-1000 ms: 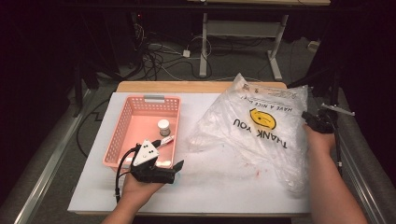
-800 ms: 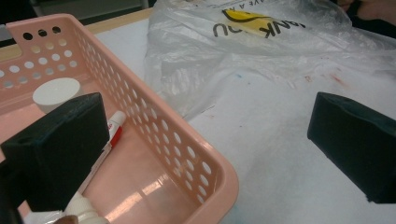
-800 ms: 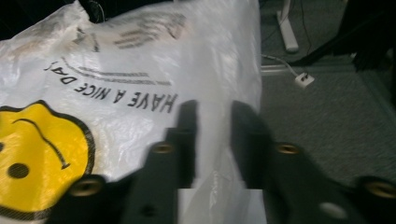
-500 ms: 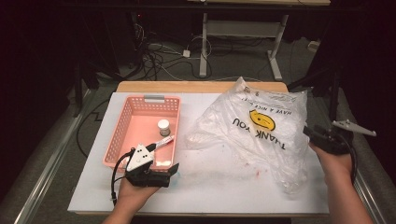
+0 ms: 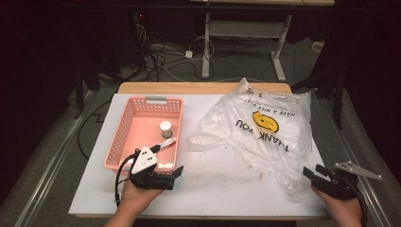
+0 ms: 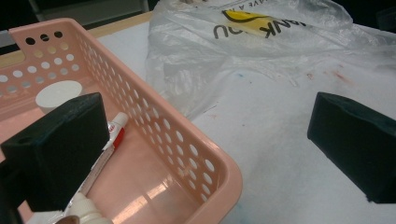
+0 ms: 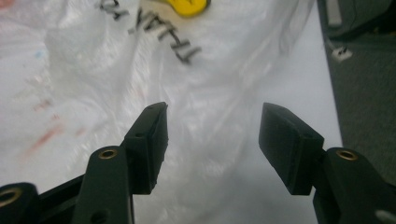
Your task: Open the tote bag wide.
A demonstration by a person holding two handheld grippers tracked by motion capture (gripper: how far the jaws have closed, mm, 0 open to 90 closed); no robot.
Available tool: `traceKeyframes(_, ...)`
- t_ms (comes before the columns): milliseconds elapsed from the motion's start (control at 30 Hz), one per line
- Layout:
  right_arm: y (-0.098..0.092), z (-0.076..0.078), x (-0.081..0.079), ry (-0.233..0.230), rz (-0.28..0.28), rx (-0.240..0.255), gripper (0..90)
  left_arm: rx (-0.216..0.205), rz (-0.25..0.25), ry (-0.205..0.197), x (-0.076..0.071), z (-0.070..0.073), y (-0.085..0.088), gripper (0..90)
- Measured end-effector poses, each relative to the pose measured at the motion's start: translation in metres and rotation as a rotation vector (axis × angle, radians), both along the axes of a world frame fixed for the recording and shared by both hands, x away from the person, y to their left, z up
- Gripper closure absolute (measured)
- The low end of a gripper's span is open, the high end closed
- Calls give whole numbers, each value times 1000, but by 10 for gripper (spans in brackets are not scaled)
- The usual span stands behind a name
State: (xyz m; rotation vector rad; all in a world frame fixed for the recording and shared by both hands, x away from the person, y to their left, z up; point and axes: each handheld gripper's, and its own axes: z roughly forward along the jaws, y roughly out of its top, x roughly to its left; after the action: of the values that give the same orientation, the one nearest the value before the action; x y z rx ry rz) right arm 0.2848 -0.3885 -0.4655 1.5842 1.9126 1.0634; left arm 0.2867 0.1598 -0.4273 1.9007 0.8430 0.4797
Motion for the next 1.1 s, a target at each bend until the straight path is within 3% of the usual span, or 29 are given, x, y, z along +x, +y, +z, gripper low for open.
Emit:
traceKeyframes(67, -1, -4, 1, 30, -6, -41, 486, -12, -3, 3, 1, 0, -1, 0)
traceKeyframes(167, -3, -7, 0, 37, 5, -37, 550, -5, -18, 6, 1, 1, -4, 0)
traceKeyframes(267, 0, -9, 0, 47, 33, -64, 614, -18, -31, 6, 2, 2, -7, 0)
traceKeyframes(367, 4, -9, -2, 47, 55, -84, 764, -22, -46, 0, 1, 4, -11, 0)
traceKeyframes(467, 6, -10, -4, 44, 63, -102, 832, -23, -55, 0, 2, 4, -12, 0)
traceKeyframes(500, 8, -9, -6, 43, 75, -110, 897, -25, -55, -2, 3, 4, -13, 0)
traceKeyframes(633, 11, -9, -12, 39, 88, -110, 900, -20, -54, 5, 5, 3, -14, 0)
traceKeyframes(867, 21, 0, -34, -10, 115, -105, 900, -6, -56, 4, 8, 3, -14, 0)
traceKeyframes(1100, 33, 2, -51, -32, 153, -110, 900, 7, -29, 37, 10, 4, -11, 0)
